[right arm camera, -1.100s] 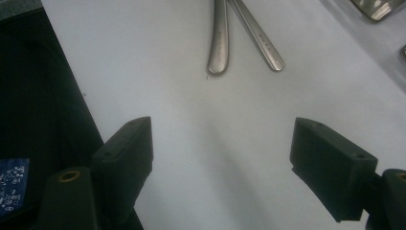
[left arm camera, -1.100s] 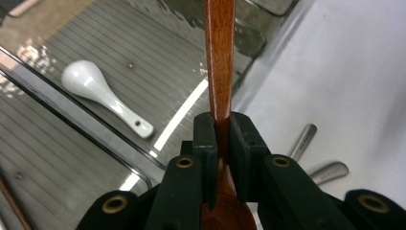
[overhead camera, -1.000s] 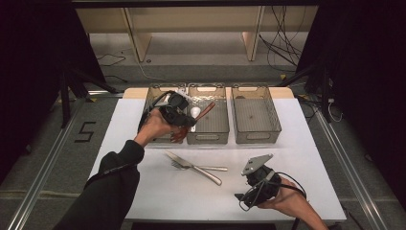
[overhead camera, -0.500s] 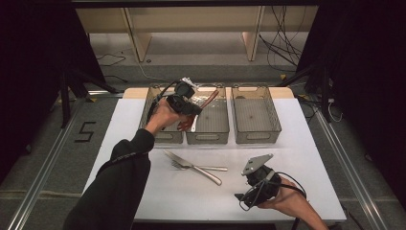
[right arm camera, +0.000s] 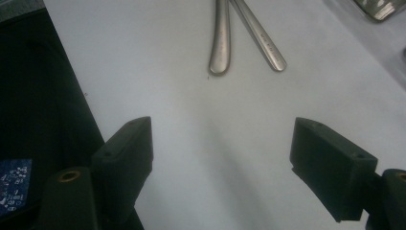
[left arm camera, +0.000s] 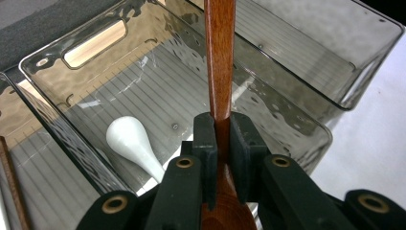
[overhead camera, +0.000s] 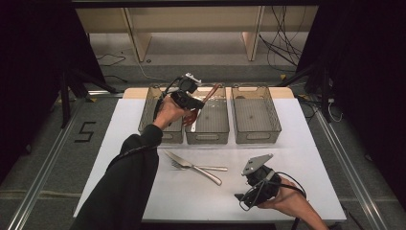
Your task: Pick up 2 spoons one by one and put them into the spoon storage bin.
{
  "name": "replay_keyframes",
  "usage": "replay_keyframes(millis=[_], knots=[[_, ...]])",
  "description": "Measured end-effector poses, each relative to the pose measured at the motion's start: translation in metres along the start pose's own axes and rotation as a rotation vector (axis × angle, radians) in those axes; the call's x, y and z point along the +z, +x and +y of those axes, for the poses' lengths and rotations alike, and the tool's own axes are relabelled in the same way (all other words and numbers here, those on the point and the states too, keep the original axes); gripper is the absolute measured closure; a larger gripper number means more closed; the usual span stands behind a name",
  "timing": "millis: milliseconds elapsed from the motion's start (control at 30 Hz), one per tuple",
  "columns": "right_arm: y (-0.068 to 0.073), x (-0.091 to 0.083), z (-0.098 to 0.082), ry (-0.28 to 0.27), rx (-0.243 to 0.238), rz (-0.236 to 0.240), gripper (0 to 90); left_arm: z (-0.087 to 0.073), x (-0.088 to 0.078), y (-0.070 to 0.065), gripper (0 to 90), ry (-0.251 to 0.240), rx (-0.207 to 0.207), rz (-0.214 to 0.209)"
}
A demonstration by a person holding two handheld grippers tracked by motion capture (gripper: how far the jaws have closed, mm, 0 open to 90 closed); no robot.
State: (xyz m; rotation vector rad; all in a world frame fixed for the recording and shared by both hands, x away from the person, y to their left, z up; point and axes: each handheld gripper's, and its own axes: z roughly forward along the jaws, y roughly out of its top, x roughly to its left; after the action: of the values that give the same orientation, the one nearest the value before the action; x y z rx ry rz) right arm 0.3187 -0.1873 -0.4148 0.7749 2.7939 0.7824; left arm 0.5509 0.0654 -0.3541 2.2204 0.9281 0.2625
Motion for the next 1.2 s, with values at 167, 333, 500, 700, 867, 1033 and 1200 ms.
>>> replay_keyframes(millis=[167,333,500,700,867,1033,1200], knots=[[0.0,0.0,0.0,0.002,0.001,0.001,23.8,-0.001,0.009,0.003,81.4,0.001,-0.023,0.005],[0.0,0.0,0.0,0.001,0.001,0.002,23.8,0.0,0.014,0.004,81.3,-0.012,-0.038,0.003],[0.0,-0.001,0.0,0.003,-0.005,0.007,23.8,-0.001,0.019,0.004,81.2,-0.012,-0.048,0.0],[0.0,0.0,0.0,0.003,-0.002,0.003,23.8,-0.001,0.023,0.005,81.1,-0.017,-0.05,0.001],[0.0,0.0,0.0,0.003,-0.001,0.002,23.8,-0.003,0.026,0.005,80.8,-0.022,-0.054,0.006],[0.0,0.0,0.0,0.005,-0.004,0.004,23.8,-0.004,0.029,0.005,79.7,-0.037,-0.061,0.017],[0.0,0.0,0.0,0.004,-0.001,0.004,23.9,-0.006,0.027,0.006,72.2,-0.042,-0.088,-0.002]])
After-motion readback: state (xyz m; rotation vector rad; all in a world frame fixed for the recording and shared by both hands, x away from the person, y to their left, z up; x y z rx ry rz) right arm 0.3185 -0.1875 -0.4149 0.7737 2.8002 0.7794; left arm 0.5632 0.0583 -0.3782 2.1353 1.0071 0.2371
